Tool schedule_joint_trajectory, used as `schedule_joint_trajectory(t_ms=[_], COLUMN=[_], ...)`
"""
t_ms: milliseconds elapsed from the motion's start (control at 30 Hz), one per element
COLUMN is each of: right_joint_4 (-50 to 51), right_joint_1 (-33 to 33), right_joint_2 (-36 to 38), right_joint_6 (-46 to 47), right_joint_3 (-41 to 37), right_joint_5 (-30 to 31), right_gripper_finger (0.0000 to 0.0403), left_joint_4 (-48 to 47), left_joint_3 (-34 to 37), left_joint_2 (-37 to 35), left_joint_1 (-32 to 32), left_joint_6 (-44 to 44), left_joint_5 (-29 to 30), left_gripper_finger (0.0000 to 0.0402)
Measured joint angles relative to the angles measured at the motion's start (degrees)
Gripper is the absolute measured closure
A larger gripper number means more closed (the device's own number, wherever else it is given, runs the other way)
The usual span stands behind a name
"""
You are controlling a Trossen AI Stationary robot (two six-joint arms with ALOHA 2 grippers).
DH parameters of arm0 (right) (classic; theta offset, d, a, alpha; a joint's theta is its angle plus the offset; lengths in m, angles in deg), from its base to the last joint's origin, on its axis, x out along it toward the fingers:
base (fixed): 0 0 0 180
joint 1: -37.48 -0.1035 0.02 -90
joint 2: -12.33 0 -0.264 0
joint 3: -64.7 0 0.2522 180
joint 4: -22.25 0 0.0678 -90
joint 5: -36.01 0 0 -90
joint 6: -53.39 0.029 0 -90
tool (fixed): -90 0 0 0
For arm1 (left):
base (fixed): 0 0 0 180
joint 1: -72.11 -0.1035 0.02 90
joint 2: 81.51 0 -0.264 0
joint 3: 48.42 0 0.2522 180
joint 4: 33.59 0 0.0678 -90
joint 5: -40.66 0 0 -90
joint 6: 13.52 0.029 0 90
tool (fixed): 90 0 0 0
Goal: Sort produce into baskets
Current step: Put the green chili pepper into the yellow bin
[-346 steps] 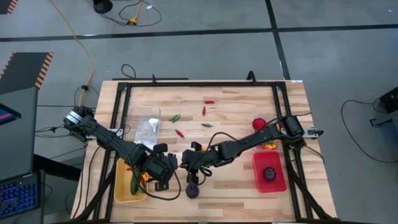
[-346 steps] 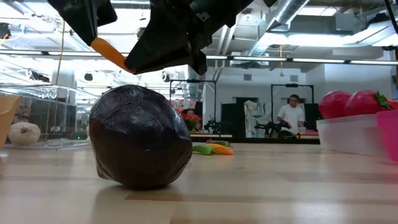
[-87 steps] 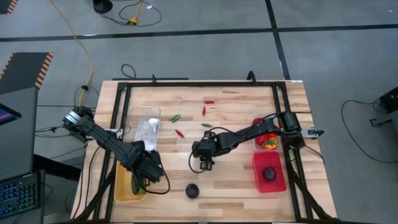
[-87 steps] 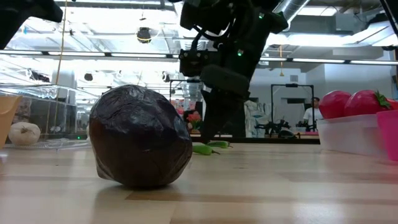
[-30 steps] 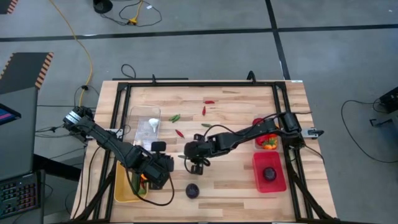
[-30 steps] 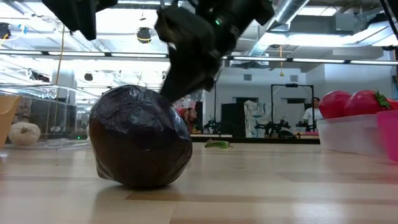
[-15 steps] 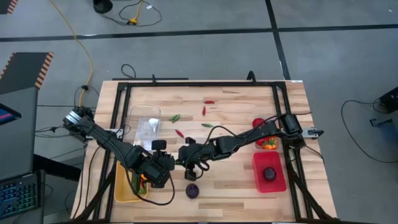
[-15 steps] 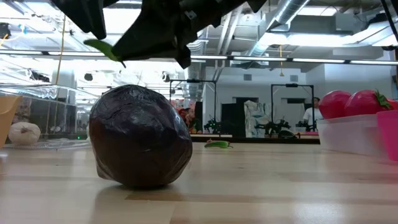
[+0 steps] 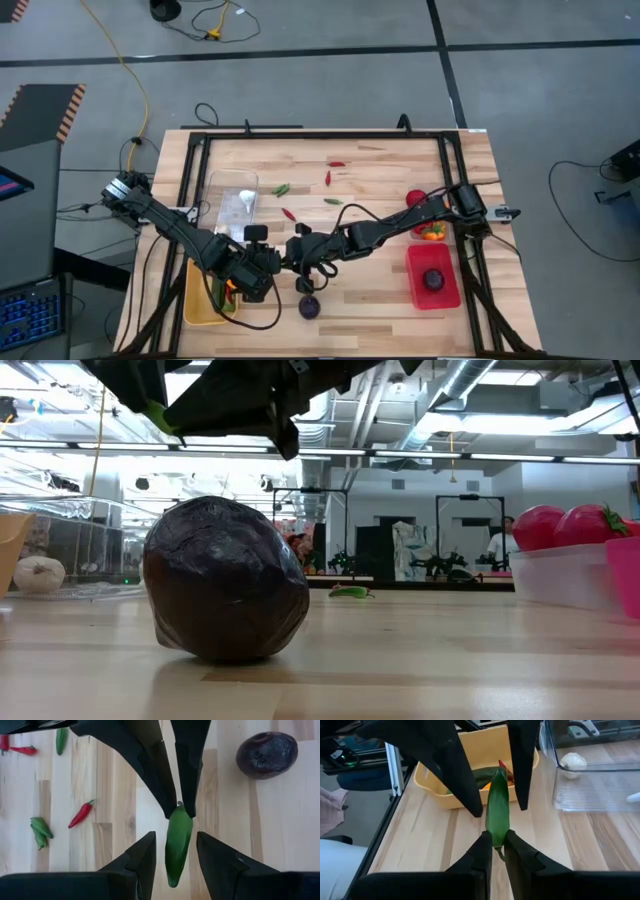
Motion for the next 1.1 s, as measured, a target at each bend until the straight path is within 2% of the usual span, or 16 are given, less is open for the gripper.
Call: schedule_joint_trajectory(t_ms=[267,600,800,933,1100], right_joint_4=[-1.47,-1.69,-1.82,-1.92,-2.05], right_joint_1=[0.00,0.00,0.00,0.00,0.02], right_joint_2=[0.00,0.00,0.00,0.00,0.00], right_joint_6=[0.04,0.16,0.18,0.20,0.35], right_joint_3=[0.00,-0.01,-0.02,-0.02,-0.02], right_joint_5=[0.00,0.02,0.02,0.04,0.07], right_gripper_finger=[0.0332,0.0332,0.0331,0.0311,0.0261], left_joint_4=[-0.04,-0.11,-0.17,-0.15,-0.07], left_joint_3=[0.01,0.01,0.01,0.01,0.01], left_joint_2=[0.00,0.00,0.00,0.00,0.00], left_joint_1=[0.00,0.02,0.02,0.02,0.02], left_joint_6=[0.00,0.00,0.00,0.00,0.00], left_joint_5=[-0.03,-0.27,-0.28,-0.24,-0.22], left_gripper_finger=[0.0277,0.0340,0.0351,0.0346,0.0345])
